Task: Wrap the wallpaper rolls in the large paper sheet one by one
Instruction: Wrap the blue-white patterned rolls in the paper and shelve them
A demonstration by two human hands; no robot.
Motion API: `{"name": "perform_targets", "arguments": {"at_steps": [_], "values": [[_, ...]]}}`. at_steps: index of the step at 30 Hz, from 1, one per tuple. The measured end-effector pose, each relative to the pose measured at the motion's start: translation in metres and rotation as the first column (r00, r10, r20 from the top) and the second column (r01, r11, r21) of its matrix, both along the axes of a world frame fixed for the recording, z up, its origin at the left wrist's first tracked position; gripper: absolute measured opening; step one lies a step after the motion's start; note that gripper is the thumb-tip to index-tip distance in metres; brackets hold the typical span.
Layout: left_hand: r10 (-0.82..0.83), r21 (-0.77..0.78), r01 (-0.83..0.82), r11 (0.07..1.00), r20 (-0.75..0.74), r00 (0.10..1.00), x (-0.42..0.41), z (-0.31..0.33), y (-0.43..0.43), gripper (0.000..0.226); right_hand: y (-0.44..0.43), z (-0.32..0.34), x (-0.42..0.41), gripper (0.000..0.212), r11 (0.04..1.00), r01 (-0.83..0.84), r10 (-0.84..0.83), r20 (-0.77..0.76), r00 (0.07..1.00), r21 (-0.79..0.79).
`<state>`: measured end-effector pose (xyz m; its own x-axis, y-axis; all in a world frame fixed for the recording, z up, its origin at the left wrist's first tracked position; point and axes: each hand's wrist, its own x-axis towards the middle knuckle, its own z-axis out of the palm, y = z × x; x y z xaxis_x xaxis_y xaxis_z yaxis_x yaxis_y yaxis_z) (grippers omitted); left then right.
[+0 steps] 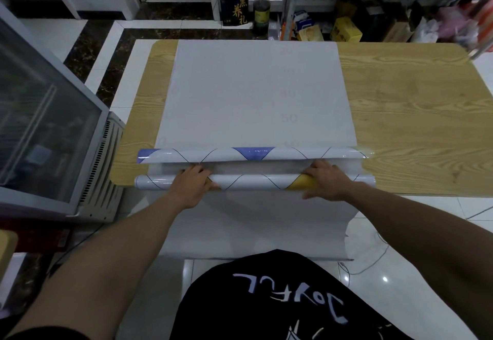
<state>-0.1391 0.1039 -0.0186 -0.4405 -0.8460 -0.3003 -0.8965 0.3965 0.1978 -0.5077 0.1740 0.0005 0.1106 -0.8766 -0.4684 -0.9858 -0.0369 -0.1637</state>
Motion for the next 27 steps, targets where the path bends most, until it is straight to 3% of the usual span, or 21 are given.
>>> {"name": "perform_targets", "arguments": {"at_steps": [6,11,16,24,27], "values": [[0.051,0.057,-0.049,0.997,-0.031,0.998,0.0017,0.0034,0.0028,0.07,-0.001,0.0032,-0.0033,0.061,0.996,0.084,-0.085,0.038,0.996,0.015],[0.023,0.035,-0.023,0.999,0.015,1.0,0.0031,0.001,0.0007,0.052,-0.0021,0.0012,-0.0025,0.049,0.998,0.059,-0.059,0.015,0.998,-0.034],[0.016,0.041,-0.017,0.999,0.02,1.0,0.0009,0.0041,-0.0033,0.053,-0.0039,-0.0005,-0.0027,0.066,1.0,0.018,-0.019,-0.022,1.0,-0.015],[0.007,-0.016,-0.008,1.0,-0.025,1.0,-0.0008,0.0033,-0.0029,0.053,-0.0055,0.0034,-0.0072,0.049,0.998,0.061,-0.061,0.024,0.998,-0.003],[0.014,-0.04,-0.014,0.999,-0.021,1.0,0.0,0.0017,-0.0051,0.051,-0.0061,0.0013,-0.0093,0.052,0.999,0.048,-0.048,0.002,0.999,-0.006]]}}
